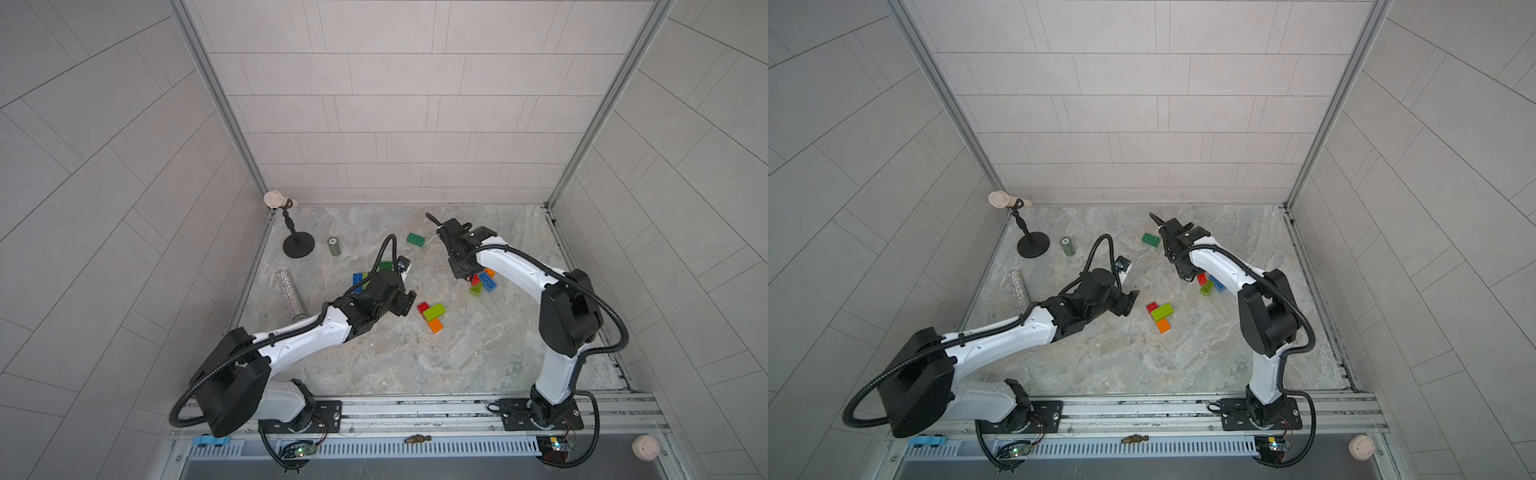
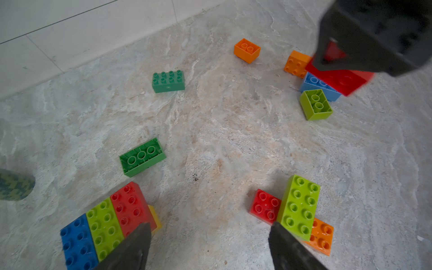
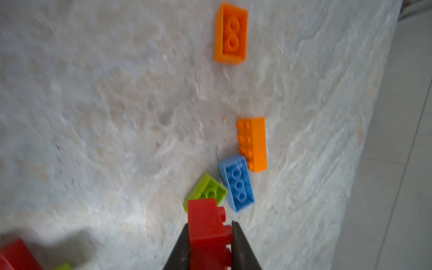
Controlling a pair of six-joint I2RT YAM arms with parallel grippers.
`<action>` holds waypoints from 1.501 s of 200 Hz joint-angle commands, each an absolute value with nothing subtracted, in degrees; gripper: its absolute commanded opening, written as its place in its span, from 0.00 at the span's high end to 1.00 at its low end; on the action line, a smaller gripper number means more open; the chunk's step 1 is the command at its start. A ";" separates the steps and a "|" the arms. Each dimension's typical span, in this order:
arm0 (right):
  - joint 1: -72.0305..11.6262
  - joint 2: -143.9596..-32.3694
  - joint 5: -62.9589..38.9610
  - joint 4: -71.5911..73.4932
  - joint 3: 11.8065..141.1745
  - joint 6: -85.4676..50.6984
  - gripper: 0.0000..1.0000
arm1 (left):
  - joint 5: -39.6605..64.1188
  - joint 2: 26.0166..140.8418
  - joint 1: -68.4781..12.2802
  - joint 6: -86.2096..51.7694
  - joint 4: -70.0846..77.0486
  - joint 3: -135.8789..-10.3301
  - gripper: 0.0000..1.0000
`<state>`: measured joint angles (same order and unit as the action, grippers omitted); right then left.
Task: Assemble a rectangle with lego
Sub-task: Place the lego brick at the center of the board.
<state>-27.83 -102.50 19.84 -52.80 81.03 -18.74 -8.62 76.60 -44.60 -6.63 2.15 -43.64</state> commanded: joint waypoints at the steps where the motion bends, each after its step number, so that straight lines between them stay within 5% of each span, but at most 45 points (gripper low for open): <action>1: -27.77 -100.36 24.43 -54.73 70.37 -25.40 0.86 | -12.05 74.05 -43.22 -11.26 -0.42 -42.79 0.16; 76: -33.77 -106.73 35.99 -57.48 65.48 -36.08 0.86 | -11.75 73.02 -43.07 -12.22 0.00 -41.31 0.17; 116: -38.27 -111.62 34.27 -57.71 66.40 -39.69 0.84 | -11.98 71.50 -43.07 -11.56 0.17 -40.04 0.17; 204: -46.18 -111.53 31.45 -61.97 69.51 -44.60 0.61 | -11.16 71.19 -43.07 -11.05 1.88 -38.58 0.17; 256: -45.24 -99.07 20.84 -58.77 66.57 -42.04 0.52 | -11.03 70.99 -43.07 -10.73 1.67 -38.58 0.17; 300: -29.76 -89.27 -1.83 -46.53 54.85 -34.33 0.39 | -8.88 73.77 -44.46 -8.97 1.82 -39.86 0.16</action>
